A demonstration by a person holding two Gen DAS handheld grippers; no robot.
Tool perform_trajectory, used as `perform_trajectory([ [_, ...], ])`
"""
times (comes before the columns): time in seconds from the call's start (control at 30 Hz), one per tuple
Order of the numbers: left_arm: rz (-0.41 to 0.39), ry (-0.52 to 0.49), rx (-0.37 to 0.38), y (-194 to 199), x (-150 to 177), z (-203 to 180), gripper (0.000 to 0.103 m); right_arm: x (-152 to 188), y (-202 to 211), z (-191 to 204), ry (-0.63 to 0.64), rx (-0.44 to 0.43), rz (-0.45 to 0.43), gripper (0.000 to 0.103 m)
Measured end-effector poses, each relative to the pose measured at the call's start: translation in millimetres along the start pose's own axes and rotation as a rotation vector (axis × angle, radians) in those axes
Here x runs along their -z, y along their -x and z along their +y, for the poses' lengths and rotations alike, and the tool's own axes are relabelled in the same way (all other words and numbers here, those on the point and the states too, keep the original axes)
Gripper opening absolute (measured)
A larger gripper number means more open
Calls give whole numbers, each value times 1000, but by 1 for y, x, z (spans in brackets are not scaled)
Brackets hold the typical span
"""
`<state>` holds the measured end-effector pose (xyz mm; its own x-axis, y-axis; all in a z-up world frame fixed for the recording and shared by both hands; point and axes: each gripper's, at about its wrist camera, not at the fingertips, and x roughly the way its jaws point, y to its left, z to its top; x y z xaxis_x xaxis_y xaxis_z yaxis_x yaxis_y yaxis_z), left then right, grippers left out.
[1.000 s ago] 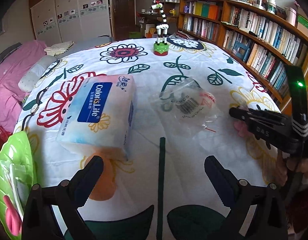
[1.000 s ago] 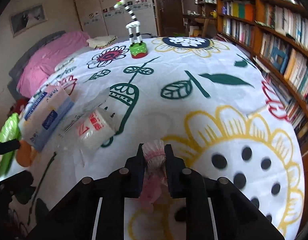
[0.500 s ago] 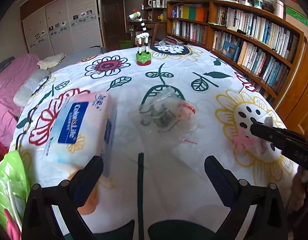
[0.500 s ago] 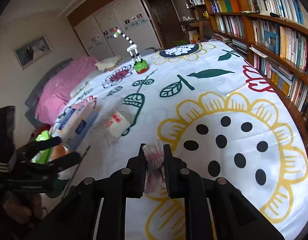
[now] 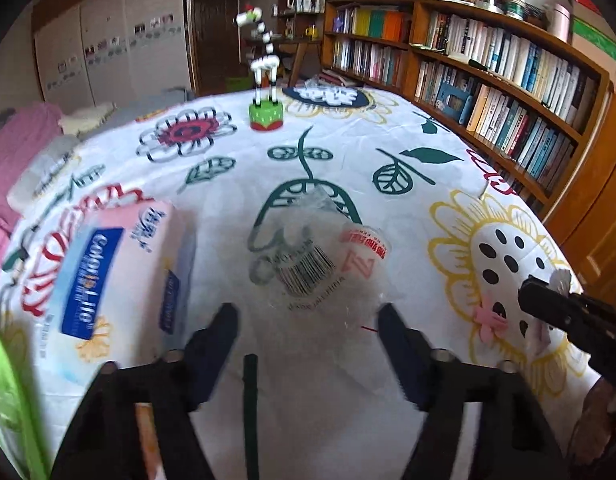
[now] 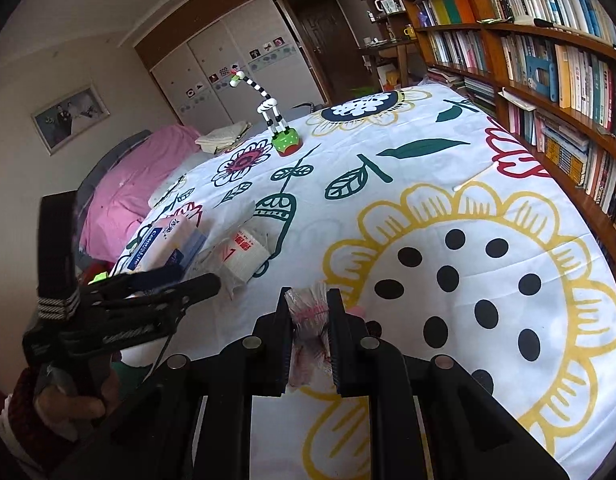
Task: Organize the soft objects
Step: 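Grasp the large barcoded clear bag with the left tool while the right tool holds the small bag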
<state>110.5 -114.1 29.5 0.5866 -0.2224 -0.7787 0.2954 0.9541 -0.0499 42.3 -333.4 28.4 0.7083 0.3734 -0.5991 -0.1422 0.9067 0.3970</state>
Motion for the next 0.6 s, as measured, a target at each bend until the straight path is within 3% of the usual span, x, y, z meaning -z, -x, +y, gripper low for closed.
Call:
perform_trajectory([
  [0.13, 2, 46, 40, 0, 1, 7, 34, 1, -1, 1, 6, 5, -2, 16],
  [0.2, -9, 50, 33, 6, 2, 8, 17, 1, -1, 1, 6, 6, -2, 16],
  [0.6, -93, 50, 56, 46, 6, 6, 15, 2, 10, 6, 4, 1, -26, 16],
])
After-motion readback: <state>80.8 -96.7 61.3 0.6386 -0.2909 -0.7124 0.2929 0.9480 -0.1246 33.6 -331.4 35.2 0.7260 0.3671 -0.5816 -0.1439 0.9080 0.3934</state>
